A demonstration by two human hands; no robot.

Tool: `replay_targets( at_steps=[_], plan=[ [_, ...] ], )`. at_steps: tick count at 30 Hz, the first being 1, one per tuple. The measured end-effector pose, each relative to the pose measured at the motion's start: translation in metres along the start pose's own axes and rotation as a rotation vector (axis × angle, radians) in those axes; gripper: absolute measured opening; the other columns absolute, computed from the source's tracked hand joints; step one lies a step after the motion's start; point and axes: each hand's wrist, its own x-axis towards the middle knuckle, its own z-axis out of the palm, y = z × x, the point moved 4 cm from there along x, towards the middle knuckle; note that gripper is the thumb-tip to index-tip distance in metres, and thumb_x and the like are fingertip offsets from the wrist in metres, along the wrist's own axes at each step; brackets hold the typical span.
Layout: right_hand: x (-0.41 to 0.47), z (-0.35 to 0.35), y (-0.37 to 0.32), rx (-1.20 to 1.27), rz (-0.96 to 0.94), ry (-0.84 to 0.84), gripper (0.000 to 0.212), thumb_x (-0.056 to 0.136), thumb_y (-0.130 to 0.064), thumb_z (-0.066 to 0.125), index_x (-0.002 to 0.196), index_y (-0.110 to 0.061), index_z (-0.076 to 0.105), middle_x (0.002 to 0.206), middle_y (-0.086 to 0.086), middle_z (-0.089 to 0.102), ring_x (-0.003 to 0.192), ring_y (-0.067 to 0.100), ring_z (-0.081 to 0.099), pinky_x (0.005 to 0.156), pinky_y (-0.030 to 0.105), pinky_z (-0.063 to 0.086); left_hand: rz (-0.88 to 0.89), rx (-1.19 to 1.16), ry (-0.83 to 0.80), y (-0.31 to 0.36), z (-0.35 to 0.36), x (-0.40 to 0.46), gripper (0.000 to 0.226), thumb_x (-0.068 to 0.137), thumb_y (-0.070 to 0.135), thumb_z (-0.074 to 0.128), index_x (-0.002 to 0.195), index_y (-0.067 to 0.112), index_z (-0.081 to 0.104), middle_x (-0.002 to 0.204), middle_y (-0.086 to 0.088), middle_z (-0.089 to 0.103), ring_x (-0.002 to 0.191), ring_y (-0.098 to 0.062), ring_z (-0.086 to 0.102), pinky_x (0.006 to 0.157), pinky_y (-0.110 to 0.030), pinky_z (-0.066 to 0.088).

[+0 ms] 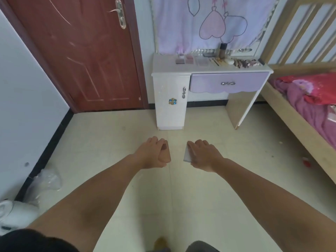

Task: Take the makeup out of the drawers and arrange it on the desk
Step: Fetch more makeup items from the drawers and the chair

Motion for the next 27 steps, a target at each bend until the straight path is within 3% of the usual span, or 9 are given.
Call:
replay_targets(
  at_steps=[10,19,27],
  plan=[
    [0.2,-0.013,0.115,-0.015,0.031,-0.004,0.062,0.074,-0.041,0.061,0.125,-0.023,0.031,0.114,0.007,0.049,0.102,0.029,0.046,0.075,0.037,0.04,0.019,-0.021,-0.015,-0.071,-0.025,0.22,0.087,0.071,0.053,0.07,0.138,0.017,0.029,0.126,-0.005,0.04,0.114,-0.023,0.042,0.089,-0.033,0.042],
    [0.385,-0.068,0.242,-0.019,0.012,-0.046,0.059,0.075,-0.041,0.06,0.124,-0.021,0.033,0.113,0.007,0.047,0.105,0.029,0.045,0.079,0.04,0.043,-0.038,-0.046,-0.024,-0.115,-0.072,0.428,0.094,0.074,0.054,0.068,0.144,0.014,0.019,0.131,-0.008,0.036,0.119,-0.025,0.038,0.095,-0.035,0.041],
    [0.539,-0.076,0.305,-0.019,0.024,-0.07,0.061,0.075,-0.041,0.061,0.125,-0.021,0.032,0.114,0.008,0.047,0.106,0.029,0.044,0.075,0.037,0.04,-0.01,-0.034,-0.078,-0.173,-0.086,0.587,0.098,0.074,0.055,0.068,0.146,0.013,0.017,0.132,-0.009,0.035,0.119,-0.026,0.037,0.095,-0.035,0.041]
  ],
)
